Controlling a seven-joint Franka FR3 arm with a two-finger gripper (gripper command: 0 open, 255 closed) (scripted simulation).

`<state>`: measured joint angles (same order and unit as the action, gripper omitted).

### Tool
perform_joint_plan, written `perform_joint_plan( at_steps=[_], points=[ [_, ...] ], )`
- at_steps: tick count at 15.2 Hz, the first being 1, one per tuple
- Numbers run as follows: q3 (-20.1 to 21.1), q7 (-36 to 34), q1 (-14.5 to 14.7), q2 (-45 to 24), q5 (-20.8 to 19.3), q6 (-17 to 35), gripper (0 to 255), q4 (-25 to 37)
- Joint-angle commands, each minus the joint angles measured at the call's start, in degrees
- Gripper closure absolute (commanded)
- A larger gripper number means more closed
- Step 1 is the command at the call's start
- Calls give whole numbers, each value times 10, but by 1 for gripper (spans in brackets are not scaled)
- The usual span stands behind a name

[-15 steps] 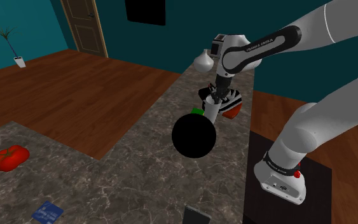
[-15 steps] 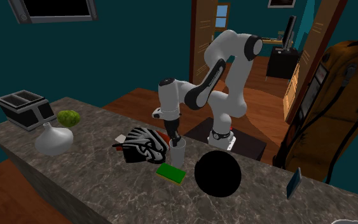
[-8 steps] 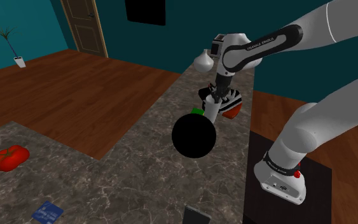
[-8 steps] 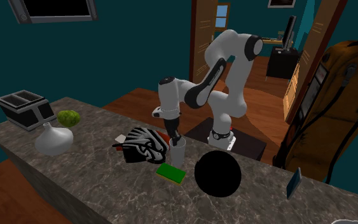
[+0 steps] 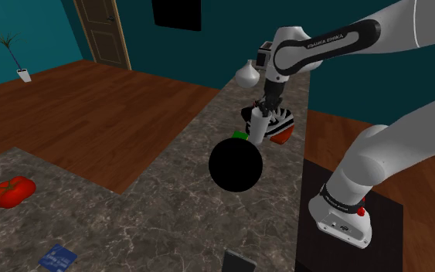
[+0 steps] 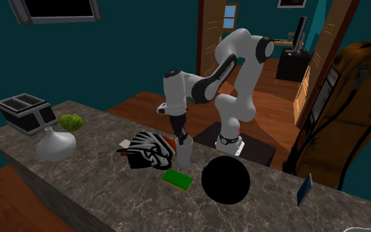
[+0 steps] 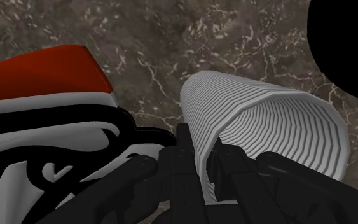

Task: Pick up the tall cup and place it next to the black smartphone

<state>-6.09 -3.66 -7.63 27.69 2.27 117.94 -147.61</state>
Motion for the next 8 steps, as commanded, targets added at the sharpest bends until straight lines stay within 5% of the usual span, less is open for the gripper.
perform_joint_plan(
  at_steps=[1, 8],
  points=[
    [0, -1, -1, 6, -1, -18, 255, 11],
    [2, -6, -1, 23, -2, -76, 255, 53]
  ],
)
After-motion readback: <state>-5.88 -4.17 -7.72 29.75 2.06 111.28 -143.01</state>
